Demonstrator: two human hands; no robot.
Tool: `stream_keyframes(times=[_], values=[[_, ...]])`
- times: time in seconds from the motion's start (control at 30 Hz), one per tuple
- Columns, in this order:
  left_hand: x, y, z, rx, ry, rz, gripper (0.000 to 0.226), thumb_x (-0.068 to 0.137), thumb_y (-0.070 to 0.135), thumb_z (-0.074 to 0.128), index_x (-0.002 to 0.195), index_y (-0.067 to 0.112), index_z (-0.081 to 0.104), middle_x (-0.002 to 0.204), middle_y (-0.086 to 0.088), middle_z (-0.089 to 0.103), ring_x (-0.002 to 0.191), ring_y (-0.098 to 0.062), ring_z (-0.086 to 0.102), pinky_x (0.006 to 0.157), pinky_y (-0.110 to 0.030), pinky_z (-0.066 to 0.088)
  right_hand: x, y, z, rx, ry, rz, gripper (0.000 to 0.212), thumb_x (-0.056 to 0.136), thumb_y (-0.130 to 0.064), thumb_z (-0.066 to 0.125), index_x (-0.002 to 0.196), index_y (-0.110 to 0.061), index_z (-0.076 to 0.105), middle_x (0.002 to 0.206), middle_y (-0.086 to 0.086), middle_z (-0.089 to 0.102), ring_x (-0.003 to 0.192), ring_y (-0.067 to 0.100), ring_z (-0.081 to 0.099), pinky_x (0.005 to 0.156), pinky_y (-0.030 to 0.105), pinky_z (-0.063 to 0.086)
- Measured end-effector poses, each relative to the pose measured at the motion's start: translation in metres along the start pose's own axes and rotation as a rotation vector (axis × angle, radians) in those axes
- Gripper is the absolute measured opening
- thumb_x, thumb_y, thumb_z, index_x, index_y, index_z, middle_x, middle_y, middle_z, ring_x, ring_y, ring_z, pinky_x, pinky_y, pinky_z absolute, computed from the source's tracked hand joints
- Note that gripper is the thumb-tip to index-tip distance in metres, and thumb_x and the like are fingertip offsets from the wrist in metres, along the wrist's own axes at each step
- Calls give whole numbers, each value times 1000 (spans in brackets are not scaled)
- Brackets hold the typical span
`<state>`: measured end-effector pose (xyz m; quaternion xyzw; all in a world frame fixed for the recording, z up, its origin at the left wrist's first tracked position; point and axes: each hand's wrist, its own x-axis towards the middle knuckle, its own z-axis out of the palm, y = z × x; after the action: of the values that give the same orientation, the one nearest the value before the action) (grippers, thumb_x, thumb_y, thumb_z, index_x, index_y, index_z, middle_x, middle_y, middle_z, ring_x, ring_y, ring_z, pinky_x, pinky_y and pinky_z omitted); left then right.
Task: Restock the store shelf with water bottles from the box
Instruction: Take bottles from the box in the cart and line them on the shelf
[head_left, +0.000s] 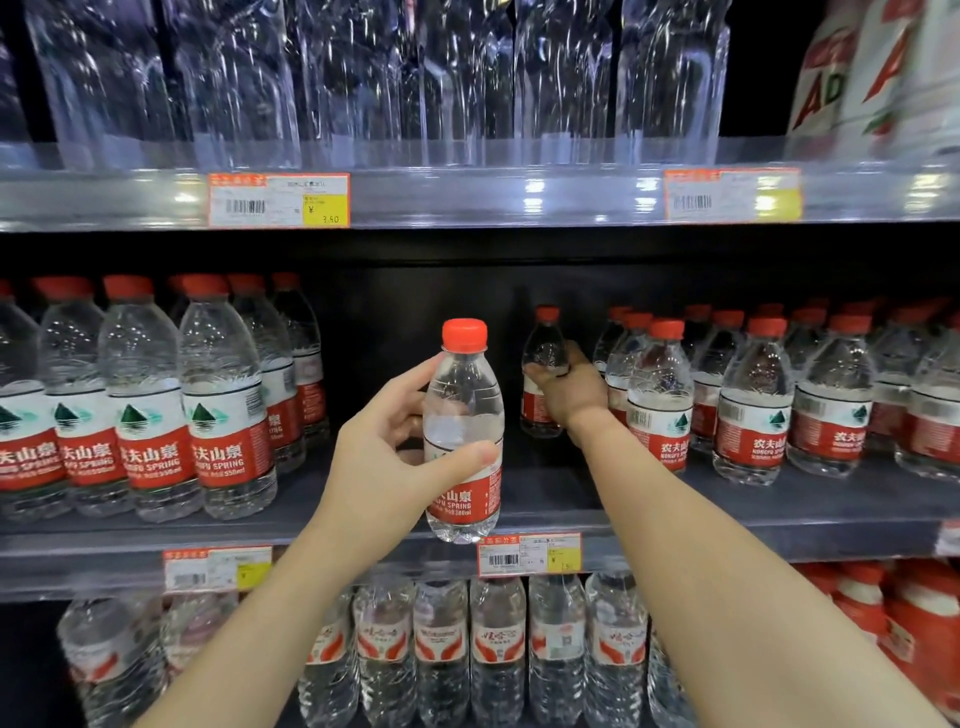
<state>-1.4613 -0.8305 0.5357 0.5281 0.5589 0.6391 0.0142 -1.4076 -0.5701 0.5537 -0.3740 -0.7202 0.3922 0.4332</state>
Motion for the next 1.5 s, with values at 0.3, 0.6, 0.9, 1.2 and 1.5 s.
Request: stream_keyframes(times=[0.3,0.6,0.9,1.2,1.5], values=[[-4,4,-2,2,-9,16,80,78,10,88,143,42,55,119,7,76,112,-10,72,89,-30,61,1,-1,6,-37,83,-14,62,94,-36,70,147,-15,45,125,15,69,119,35,62,91,28,44],[-3,4,-8,30,-14,-11,82,78,16,89,148,40,53,122,9,74,115,-7,70,96,-37,59,-4,-3,2,-55,57,15,77,99,-36,65,161,-19,24,140,14,61,131,36,55,102,31,42],[22,2,8,3,-18,-39,75,80,19,89,142,45,56,114,13,76,105,-3,73,85,-21,59,-54,-27,-26,-31,1,69,47,96,-19,61,141,-14,50,127,13,65,106,30,62,72,25,46],[65,-31,71,39,-71,-117,80,72,34,94,141,41,53,116,6,70,102,-10,72,91,-41,63,-122,4,-52,-59,-90,-83,34,96,-9,56,127,-24,59,102,-9,64,78,7,58,53,13,36],[79,-42,78,25,-213,-262,82,80,37,90,149,28,47,133,3,66,115,-14,68,98,-42,60,-119,8,-48,-133,-35,-197,50,90,-22,76,136,-17,55,102,-8,62,92,12,60,60,7,35]])
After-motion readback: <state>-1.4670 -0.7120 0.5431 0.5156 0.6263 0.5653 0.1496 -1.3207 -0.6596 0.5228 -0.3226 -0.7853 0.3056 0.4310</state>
